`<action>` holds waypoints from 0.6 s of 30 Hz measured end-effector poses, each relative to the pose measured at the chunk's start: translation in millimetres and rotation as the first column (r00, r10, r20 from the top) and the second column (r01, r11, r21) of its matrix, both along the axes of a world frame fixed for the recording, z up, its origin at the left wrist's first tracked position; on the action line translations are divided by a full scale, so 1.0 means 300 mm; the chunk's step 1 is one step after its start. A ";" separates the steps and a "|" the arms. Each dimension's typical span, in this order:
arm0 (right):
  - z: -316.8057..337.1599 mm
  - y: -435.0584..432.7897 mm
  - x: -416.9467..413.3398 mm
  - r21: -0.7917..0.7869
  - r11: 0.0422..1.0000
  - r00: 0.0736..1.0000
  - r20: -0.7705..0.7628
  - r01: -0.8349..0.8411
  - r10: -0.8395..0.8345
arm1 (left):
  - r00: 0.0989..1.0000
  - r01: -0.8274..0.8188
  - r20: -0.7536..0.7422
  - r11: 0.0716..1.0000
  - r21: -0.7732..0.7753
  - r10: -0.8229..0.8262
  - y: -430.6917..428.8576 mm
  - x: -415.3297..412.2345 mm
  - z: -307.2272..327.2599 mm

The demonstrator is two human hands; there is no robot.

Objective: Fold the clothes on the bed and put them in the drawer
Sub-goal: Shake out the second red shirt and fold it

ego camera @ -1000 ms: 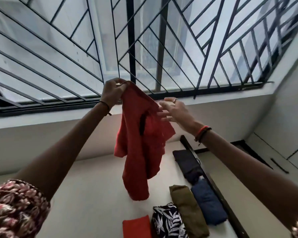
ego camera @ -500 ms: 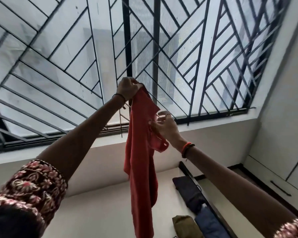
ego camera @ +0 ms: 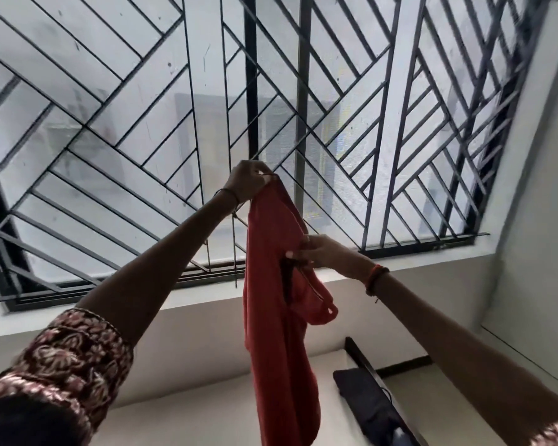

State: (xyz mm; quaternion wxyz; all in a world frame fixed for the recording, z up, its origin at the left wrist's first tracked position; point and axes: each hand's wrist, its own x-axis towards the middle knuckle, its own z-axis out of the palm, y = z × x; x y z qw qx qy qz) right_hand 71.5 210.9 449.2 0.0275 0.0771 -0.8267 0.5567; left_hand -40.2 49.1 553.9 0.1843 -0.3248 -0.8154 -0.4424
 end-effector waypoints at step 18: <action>-0.037 -0.065 -0.087 -0.619 0.763 0.969 -0.013 0.187 -0.248 | 0.917 0.074 0.394 0.997 -0.022 -0.060 -0.096 0.043 -0.251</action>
